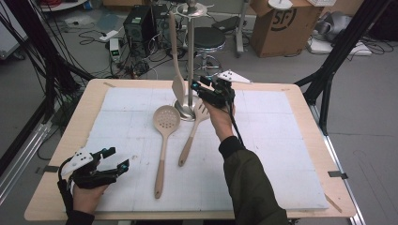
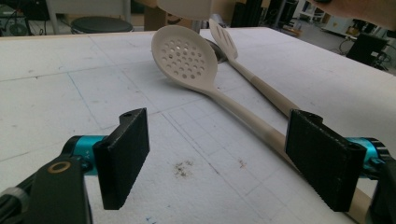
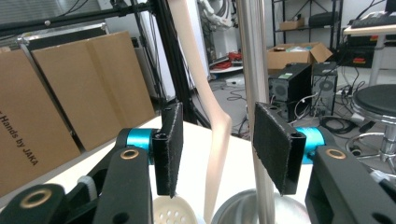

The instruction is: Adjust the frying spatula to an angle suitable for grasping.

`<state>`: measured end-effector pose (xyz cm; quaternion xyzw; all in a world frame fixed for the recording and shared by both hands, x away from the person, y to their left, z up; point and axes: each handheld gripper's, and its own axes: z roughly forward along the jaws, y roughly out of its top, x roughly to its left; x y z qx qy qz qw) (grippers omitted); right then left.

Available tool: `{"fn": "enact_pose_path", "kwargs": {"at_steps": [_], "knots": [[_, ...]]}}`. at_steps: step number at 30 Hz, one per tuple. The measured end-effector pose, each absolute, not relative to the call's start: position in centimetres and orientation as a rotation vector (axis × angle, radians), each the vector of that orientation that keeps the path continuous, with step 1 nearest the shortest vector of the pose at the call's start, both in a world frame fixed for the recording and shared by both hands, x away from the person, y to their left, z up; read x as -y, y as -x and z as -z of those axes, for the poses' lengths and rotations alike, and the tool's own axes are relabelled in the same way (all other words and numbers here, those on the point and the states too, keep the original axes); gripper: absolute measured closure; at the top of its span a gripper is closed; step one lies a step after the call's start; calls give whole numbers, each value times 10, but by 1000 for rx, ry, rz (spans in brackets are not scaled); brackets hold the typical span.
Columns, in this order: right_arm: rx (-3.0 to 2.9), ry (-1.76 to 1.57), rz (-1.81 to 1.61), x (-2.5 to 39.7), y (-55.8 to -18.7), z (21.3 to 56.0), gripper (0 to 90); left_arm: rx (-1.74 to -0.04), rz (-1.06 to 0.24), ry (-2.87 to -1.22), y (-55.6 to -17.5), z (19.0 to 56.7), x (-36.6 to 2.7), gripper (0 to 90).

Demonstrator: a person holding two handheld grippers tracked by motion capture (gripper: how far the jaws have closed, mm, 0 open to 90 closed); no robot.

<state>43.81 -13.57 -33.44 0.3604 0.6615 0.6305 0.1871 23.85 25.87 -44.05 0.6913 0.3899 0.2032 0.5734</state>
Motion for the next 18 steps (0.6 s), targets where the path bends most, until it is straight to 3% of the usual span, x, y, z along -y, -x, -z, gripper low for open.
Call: {"fn": "enact_pose_path", "kwargs": {"at_steps": [9,18], "knots": [[-1922,-1036,-1770,139,-435,350,591,-915,-476,-1620,-238,441,-257,227],[-2089,-1093,-1756,136,-444,365,839,-910,-471,-1628,-238,441,-256,228]]}}
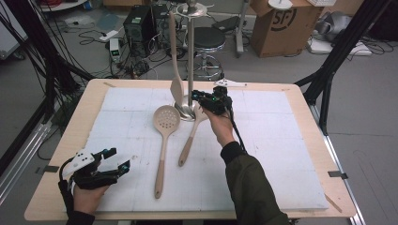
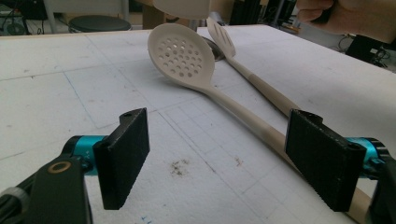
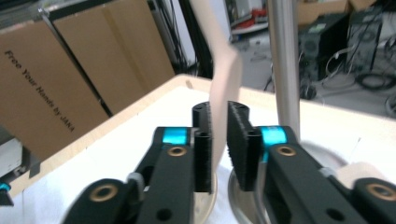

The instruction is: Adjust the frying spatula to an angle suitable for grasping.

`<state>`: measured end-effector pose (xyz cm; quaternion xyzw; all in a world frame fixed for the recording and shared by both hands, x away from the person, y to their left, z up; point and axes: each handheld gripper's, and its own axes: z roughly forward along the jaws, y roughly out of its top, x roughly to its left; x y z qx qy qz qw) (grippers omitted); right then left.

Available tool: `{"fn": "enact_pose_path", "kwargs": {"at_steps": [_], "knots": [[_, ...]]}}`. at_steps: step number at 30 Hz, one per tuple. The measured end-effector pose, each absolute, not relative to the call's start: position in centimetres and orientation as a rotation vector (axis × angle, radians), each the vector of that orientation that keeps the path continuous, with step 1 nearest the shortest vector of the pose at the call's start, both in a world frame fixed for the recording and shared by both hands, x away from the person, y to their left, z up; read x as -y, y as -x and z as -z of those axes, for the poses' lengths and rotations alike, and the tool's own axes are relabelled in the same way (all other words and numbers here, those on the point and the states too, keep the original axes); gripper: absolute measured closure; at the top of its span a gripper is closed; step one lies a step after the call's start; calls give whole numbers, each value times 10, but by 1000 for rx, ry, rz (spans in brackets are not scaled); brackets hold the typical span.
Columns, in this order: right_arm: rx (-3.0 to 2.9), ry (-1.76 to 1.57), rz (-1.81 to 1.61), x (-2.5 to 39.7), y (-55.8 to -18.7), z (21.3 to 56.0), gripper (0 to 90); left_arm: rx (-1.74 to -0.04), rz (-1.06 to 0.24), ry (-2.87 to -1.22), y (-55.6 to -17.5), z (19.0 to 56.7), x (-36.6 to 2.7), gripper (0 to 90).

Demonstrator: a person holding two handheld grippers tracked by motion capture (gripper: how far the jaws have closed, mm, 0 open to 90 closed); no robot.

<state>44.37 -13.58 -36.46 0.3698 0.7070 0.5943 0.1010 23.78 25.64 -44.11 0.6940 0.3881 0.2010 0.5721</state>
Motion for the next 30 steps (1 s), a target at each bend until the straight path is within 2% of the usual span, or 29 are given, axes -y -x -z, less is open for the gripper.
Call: {"fn": "enact_pose_path", "kwargs": {"at_steps": [4,23,30], "knots": [[-2146,-1112,-1749,133,-446,370,894,-914,-472,-1625,-238,441,-258,228],[-2451,-1297,-1450,114,-458,437,896,-912,-471,-1627,-237,441,-257,229],[-2517,-1312,-1356,112,-463,450,898,-913,-469,-1627,-237,441,-257,229]]}}
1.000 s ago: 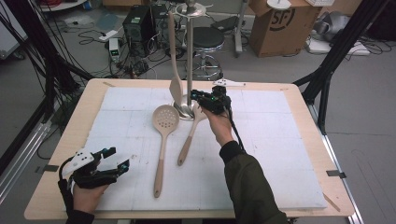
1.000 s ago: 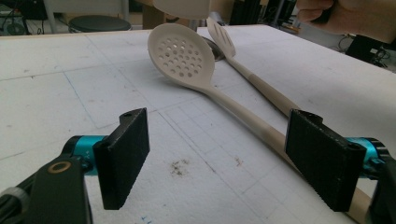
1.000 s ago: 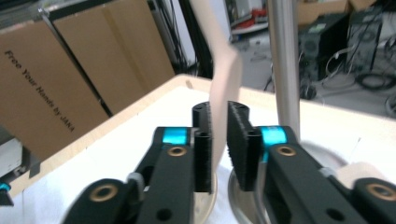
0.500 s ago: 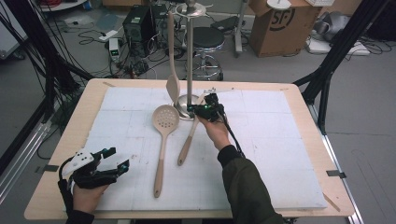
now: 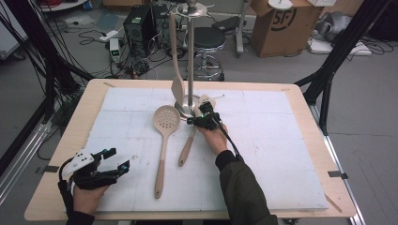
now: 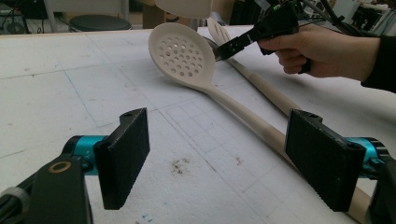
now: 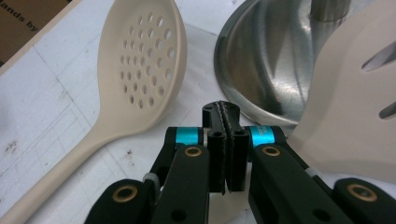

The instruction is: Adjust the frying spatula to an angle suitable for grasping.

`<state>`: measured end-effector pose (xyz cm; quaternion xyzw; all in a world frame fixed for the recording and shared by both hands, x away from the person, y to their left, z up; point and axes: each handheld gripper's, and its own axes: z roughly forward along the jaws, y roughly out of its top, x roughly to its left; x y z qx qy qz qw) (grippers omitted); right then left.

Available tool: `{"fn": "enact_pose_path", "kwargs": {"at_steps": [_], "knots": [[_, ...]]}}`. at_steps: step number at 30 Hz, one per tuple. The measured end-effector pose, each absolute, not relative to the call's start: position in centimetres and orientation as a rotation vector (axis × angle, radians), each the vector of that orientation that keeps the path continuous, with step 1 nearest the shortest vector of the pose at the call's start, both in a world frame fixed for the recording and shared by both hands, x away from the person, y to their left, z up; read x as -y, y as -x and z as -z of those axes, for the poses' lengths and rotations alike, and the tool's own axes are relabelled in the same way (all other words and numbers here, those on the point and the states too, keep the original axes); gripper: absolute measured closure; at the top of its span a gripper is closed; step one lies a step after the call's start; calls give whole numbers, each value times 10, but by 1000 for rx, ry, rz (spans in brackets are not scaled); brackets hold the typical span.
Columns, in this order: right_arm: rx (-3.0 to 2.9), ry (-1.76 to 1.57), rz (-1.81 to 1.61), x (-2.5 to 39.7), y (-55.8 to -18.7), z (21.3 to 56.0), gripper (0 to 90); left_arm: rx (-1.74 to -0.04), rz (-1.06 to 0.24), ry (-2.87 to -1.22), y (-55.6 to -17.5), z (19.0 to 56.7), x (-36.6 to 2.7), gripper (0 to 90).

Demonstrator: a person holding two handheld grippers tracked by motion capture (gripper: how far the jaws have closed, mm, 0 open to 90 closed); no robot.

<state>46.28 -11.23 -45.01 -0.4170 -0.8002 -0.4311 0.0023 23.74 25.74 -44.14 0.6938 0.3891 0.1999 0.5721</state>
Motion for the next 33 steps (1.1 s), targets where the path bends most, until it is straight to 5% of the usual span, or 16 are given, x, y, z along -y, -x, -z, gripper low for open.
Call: {"fn": "enact_pose_path", "kwargs": {"at_steps": [33], "knots": [[2592,1390,1163,110,-461,448,900,-905,-466,-1638,-237,441,-254,231]]}}
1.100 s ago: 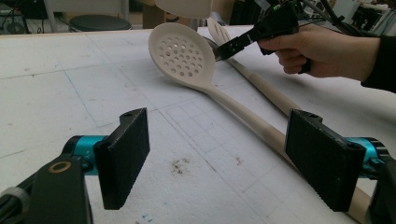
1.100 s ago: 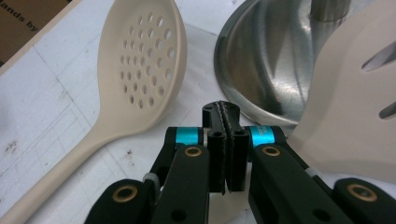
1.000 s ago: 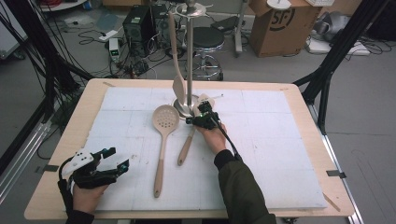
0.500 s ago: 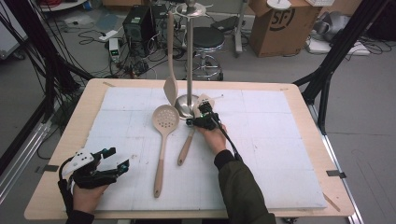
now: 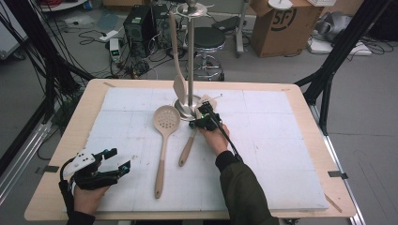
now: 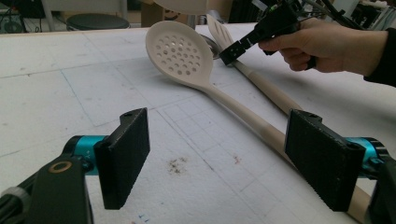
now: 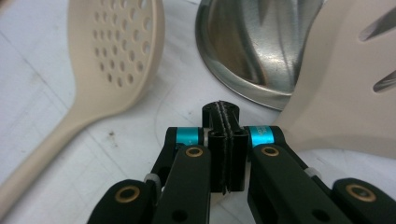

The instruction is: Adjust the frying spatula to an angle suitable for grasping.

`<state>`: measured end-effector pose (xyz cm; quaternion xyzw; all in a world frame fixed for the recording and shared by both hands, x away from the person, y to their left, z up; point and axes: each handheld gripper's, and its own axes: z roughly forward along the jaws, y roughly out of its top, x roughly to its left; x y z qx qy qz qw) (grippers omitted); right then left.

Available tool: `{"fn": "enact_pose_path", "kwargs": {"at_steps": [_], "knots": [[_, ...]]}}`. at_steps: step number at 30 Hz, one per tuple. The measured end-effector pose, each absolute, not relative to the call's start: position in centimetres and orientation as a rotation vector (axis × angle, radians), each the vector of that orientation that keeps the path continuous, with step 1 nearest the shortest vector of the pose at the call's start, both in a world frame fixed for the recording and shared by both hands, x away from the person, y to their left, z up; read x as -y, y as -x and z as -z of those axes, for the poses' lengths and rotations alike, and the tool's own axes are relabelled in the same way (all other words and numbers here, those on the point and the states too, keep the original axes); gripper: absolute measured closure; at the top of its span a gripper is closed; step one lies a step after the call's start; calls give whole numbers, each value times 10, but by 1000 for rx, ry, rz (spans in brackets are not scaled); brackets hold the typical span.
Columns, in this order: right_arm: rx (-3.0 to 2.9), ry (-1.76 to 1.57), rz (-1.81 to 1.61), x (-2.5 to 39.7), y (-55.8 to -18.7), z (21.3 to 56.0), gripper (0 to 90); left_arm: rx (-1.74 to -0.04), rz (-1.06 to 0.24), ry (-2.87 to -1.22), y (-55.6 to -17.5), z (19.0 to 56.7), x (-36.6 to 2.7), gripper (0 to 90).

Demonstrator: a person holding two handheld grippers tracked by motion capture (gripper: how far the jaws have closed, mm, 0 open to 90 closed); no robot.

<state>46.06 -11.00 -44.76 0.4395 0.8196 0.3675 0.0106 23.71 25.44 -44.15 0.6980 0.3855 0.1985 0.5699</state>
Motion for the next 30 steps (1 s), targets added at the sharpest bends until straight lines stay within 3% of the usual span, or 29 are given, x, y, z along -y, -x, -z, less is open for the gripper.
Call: {"fn": "enact_pose_path", "kwargs": {"at_steps": [30], "knots": [[-2520,-1429,-1078,139,-440,445,900,-919,-496,-1627,-225,439,-261,232]]}}
